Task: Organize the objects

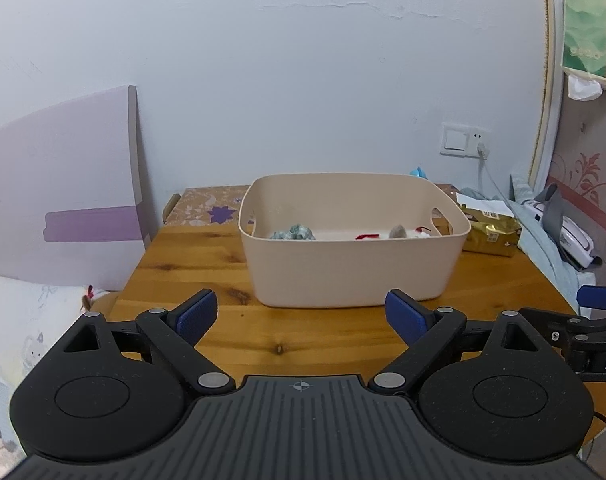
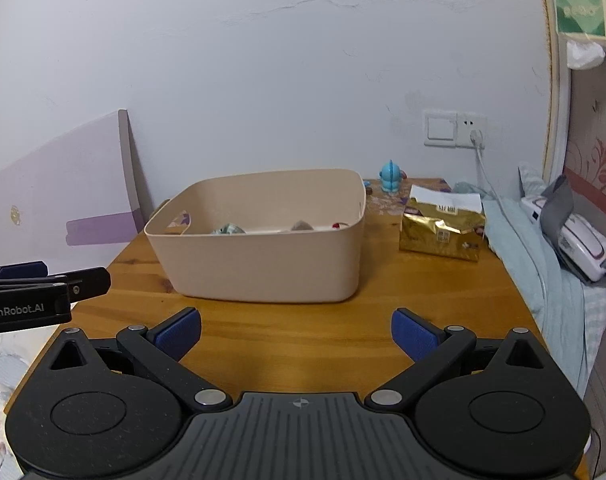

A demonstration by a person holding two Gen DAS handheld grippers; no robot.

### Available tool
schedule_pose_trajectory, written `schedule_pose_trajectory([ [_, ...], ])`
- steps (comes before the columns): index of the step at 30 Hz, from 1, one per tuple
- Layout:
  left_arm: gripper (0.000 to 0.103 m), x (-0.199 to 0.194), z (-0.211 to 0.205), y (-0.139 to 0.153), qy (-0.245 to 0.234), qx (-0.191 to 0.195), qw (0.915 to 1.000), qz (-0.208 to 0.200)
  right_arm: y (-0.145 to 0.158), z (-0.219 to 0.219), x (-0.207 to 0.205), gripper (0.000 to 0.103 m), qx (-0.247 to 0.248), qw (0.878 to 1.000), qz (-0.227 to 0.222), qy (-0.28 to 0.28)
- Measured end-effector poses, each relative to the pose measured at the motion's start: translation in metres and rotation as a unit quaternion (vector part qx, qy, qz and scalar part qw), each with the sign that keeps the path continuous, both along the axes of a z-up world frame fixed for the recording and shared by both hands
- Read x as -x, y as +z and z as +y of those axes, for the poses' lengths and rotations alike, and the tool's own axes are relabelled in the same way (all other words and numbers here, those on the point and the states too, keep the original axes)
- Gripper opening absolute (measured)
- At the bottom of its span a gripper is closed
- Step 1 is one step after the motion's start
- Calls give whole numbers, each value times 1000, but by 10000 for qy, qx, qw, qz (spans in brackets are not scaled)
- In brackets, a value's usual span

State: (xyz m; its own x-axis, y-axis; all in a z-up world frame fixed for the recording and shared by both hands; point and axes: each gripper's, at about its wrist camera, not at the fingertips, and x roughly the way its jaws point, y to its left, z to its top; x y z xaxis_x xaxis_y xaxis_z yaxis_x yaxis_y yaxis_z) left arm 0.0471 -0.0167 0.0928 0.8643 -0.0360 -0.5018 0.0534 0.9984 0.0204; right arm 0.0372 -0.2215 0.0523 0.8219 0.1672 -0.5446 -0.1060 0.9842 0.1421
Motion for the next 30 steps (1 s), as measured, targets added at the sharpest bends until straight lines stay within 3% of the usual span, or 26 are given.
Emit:
schedule_pose_trajectory([
  [30, 93, 50, 6, -1, -109, 43, 9999, 46, -4, -8, 38, 103, 25, 9997, 233, 22],
])
